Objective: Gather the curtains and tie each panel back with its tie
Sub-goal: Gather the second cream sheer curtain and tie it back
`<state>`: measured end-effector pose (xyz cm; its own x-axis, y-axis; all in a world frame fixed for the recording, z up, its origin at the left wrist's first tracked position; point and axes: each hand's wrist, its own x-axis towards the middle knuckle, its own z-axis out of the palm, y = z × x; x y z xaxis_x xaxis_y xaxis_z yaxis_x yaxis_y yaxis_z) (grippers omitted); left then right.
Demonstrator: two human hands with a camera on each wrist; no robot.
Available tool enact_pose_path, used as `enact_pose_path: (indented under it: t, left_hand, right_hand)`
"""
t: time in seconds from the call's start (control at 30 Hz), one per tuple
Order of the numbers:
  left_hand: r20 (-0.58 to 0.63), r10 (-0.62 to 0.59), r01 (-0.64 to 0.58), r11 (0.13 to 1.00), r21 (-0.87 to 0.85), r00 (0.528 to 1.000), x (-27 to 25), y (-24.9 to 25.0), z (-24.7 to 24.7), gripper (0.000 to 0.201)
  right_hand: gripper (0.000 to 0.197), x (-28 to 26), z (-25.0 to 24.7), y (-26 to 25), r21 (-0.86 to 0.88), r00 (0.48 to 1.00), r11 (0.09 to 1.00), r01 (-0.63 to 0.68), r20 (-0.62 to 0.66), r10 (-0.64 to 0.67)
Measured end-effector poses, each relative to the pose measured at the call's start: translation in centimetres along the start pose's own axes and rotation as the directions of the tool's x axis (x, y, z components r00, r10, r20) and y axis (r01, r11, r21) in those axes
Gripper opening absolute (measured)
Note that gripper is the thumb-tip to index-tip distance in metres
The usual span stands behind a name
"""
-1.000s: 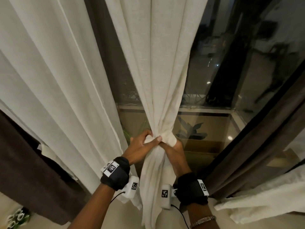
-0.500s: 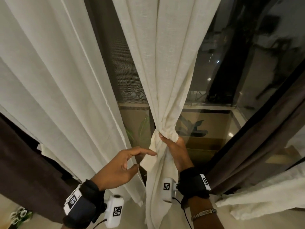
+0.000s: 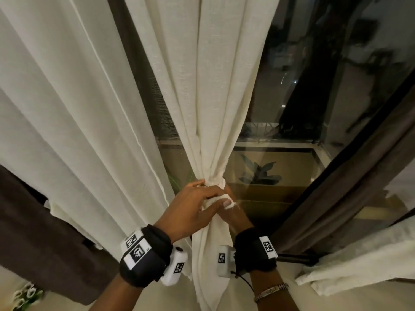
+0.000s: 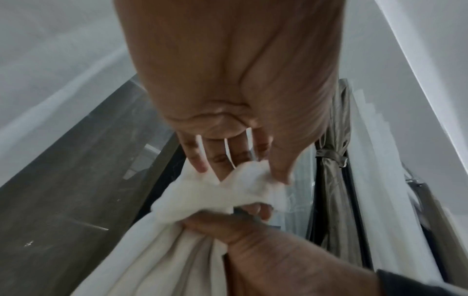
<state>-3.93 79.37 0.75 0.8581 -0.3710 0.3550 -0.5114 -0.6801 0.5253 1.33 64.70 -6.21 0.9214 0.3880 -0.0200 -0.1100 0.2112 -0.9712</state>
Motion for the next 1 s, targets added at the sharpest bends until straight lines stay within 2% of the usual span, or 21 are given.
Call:
enact_pose_path:
  t: [0.03,0.1,0.17,0.23,0.3,0.37,0.5,0.6,0.7,0.83,1.0]
  left_hand:
    - [-0.004,-0.036,0.036,0.999,-0.001,0.999,0.4,-0.7,0.3,0.022]
    - [-0.046,-0.131,0.127,0.990,-0.065,0.990,0.9,-2.3,0.8,0.019]
    - [-0.087,-0.186,0.170,0.971,-0.170,0.979,1.2,-3.8,0.9,0.017]
    - [-0.092,-0.223,0.192,0.946,-0.262,0.970,1.3,-4.7,1.0,0.025]
    - [-0.083,-0.258,0.217,0.918,-0.333,0.963,1.2,-5.3,1.0,0.032]
    - [-0.050,-0.269,0.230,0.893,-0.386,0.962,1.1,-5.8,1.1,0.028]
    - [0.066,-0.224,0.232,0.896,-0.379,0.972,0.9,-6.3,1.2,0.013]
    - [0.025,-0.235,0.228,0.903,-0.365,0.972,1.0,-6.5,0.9,0.013]
    - [0.038,-0.292,0.283,0.875,-0.392,0.956,1.3,-6.8,0.1,0.022]
    - [0.048,-0.318,0.313,0.876,-0.367,0.947,1.6,-6.9,-0.4,0.031]
    - [0.177,-0.306,0.349,0.878,-0.328,0.936,2.0,-6.6,-1.2,0.033]
  right_hand:
    - [0.043,0.2,0.4,-0.1,-0.037,1.000,0.999,0.015,0.005,-0.015]
    - [0.030,0.7,0.1,0.7,-0.044,0.998,0.997,0.056,0.039,-0.054]
    - [0.040,0.6,-0.4,0.7,-0.021,0.997,0.999,0.044,0.066,-0.042]
    - [0.046,0.4,-1.0,0.5,0.099,0.995,0.995,0.010,0.094,-0.019]
    - [0.051,0.4,-1.4,0.5,0.204,0.999,0.979,-0.027,0.042,0.018]
    - [0.054,0.4,-1.5,0.6,0.238,0.998,0.971,-0.030,-0.046,0.042]
    - [0.034,0.3,-1.6,0.9,0.243,0.992,0.970,-0.008,-0.122,0.039]
    - [0.021,0.0,-1.9,0.6,0.222,0.993,0.975,-0.011,-0.114,0.037]
    - [0.023,-0.2,-2.2,0.7,0.139,0.996,0.990,-0.028,-0.078,0.039]
    - [0.025,-0.6,-2.2,-0.1,0.138,0.998,0.989,-0.054,-0.030,0.059]
    - [0.028,-0.8,-2.6,-0.1,0.116,0.993,0.987,-0.112,0.040,0.108]
